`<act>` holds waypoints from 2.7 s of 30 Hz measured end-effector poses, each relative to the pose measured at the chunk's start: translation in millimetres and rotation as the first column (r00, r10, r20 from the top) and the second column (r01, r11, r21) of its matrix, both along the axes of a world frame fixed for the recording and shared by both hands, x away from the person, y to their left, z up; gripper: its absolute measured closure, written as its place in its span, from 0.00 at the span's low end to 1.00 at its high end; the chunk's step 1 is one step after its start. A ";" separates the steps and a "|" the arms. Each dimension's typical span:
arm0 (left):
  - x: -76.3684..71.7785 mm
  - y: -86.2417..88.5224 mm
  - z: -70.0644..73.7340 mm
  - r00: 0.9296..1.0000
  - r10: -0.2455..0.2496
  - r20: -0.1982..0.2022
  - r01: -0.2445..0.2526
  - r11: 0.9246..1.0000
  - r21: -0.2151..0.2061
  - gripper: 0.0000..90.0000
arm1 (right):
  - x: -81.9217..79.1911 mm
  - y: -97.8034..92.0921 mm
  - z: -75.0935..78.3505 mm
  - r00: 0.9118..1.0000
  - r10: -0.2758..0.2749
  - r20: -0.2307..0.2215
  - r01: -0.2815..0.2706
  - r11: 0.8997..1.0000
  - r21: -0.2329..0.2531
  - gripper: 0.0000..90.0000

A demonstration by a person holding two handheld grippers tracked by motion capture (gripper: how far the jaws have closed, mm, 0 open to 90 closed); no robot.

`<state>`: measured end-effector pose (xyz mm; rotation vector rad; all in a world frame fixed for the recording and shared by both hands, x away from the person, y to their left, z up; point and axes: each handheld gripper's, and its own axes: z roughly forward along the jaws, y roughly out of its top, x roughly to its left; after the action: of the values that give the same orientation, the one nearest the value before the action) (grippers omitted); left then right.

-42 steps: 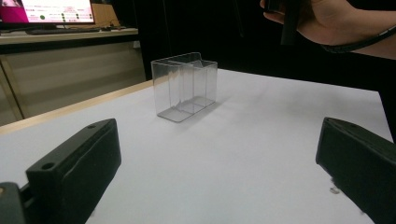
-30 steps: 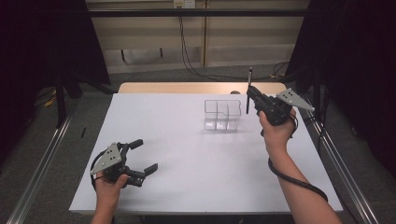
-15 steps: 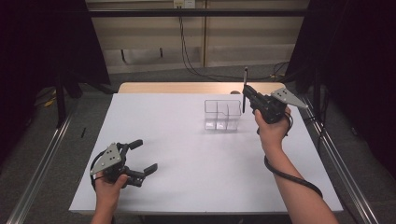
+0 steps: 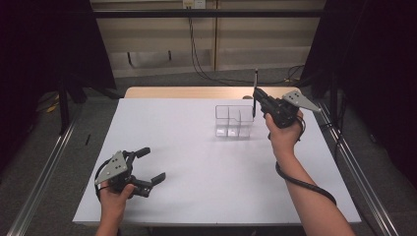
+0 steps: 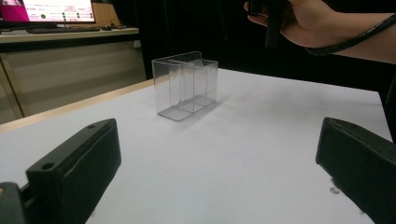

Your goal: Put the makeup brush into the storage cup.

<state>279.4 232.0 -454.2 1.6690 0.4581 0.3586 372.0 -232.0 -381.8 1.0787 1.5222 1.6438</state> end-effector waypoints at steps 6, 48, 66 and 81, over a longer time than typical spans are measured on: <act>-0.1 -0.3 0.1 1.000 -0.001 0.000 0.001 1.000 -0.002 0.00 | 2.9 3.1 -0.8 1.000 0.003 -0.003 -0.003 1.000 -0.005 0.94; -0.7 1.2 1.1 1.000 0.003 -0.001 -0.003 1.000 -0.009 0.00 | 21.8 18.3 -5.6 1.000 0.004 -0.010 -0.004 1.000 -0.003 0.94; -0.9 1.7 1.2 1.000 0.003 0.004 -0.003 1.000 -0.011 0.00 | 27.8 20.5 -9.8 1.000 0.015 -0.013 -0.015 1.000 0.019 0.94; -0.9 1.0 1.1 1.000 0.001 0.001 -0.001 1.000 -0.013 0.00 | 32.7 25.6 -13.8 1.000 0.025 -0.018 -0.024 1.000 0.001 0.94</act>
<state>278.5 233.0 -453.1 1.6558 0.4602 0.3562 404.7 -206.4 -395.6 1.0820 1.5517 1.6560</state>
